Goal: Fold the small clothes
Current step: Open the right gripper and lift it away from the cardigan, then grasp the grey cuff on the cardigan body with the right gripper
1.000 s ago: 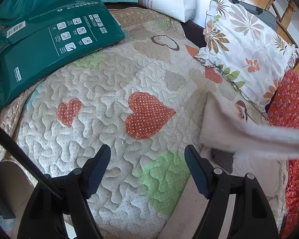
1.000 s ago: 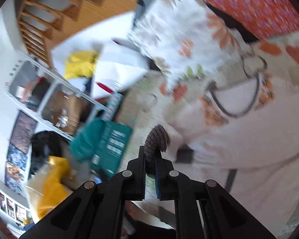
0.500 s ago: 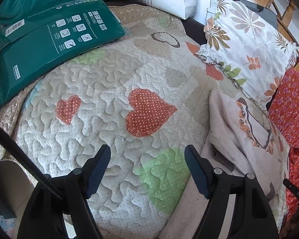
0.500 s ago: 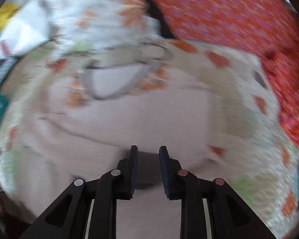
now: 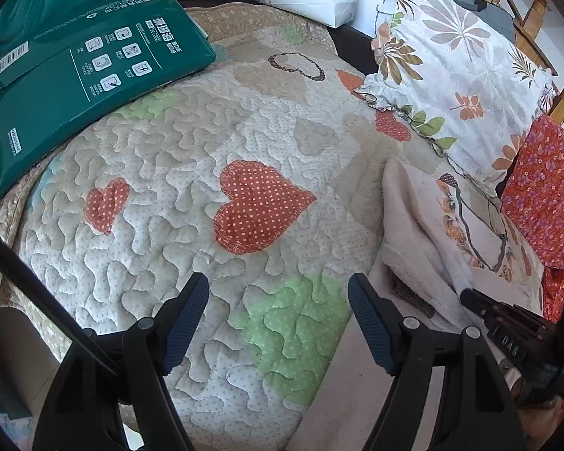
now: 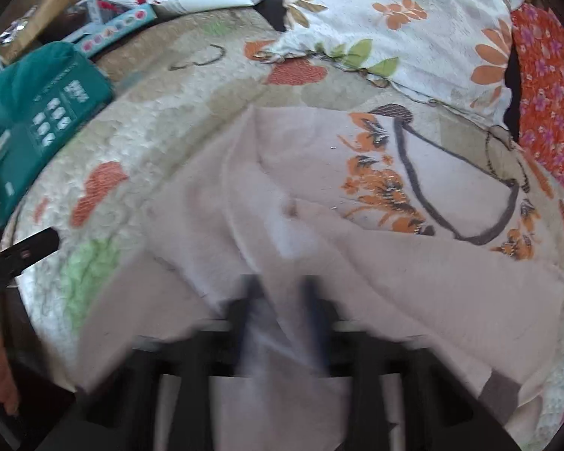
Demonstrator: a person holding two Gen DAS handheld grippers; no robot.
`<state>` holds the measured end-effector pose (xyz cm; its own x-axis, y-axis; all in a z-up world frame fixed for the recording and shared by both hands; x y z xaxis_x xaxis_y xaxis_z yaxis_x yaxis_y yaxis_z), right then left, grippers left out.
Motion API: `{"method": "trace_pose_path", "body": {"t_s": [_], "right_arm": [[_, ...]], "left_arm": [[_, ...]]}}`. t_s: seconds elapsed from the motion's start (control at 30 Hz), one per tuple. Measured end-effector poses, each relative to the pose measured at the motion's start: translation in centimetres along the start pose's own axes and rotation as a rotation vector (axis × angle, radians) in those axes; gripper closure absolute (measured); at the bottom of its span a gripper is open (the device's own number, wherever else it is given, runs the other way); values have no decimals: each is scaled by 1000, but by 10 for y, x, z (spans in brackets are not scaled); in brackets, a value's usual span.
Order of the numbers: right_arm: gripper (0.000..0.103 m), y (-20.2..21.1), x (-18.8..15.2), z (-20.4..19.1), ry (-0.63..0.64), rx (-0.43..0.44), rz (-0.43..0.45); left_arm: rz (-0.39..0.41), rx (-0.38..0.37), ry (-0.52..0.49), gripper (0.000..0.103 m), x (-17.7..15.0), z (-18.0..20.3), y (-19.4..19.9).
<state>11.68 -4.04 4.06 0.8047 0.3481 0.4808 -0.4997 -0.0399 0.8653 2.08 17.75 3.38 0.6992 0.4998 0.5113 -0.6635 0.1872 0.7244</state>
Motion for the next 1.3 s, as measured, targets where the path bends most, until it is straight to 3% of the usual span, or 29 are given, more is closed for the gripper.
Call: {"method": "trace_pose_path", "body": {"t_s": [0.1,0.2,0.33,0.47,0.53,0.6,0.67,0.77,0.87,1.0,1.07,1.13,1.17,1.2,1.3], "right_arm": [[98,5,7,20,-69,18,17],[99,5,18,34,-93,-24,31],[99,-16,50,55,-110,-146,52],[99,-67,70,79,-110,-292,-41],[99,-62,69,91,-127,-304,-24],[90,-44,62,104,-179,-239,4],[65,-14,46,125,-235,-188,31],[60,18,11,145,-251,-126,24],[46,35,-26,152,-255,-79,3],[43,36,-69,142,-233,-52,-19],[42,28,-83,129,-156,-94,-39],[48,17,-93,116,-34,-246,-58],[85,14,-96,117,-19,-271,-71],[92,14,-96,120,-36,-245,-81],[92,36,-83,147,-159,-181,-21]], "left_arm": [[-5,-12,-4,28,0,2,-1],[-9,-17,-10,28,0,4,-1],[-8,-7,-19,28,0,4,-3],[-12,5,-17,28,2,3,-8],[-13,2,-21,28,2,3,-8],[-14,-3,-28,28,2,4,-7],[-14,-13,-23,28,2,3,-4],[-7,-28,-17,28,2,3,0],[-5,-35,-19,28,0,5,3],[-3,-32,-25,28,-4,6,6],[2,-24,-27,28,-5,5,8],[5,-17,-22,28,-6,1,10],[6,-15,-16,28,-6,0,10],[7,-14,-8,28,-6,-3,11],[6,-9,8,28,-4,-5,9]]}}
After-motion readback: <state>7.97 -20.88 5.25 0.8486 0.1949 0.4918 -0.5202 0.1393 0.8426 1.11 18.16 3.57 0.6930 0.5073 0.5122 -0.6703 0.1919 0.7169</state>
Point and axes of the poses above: each gripper's, at about its wrist camera, not at the fingertips, and y roughly against the way its jaws point, z to its right, x to its top, the point moved 2 cm from there along -y, roughly the way its jaws point, and after that the axes turned 12 degrees about -x, right-handed, at the moved point
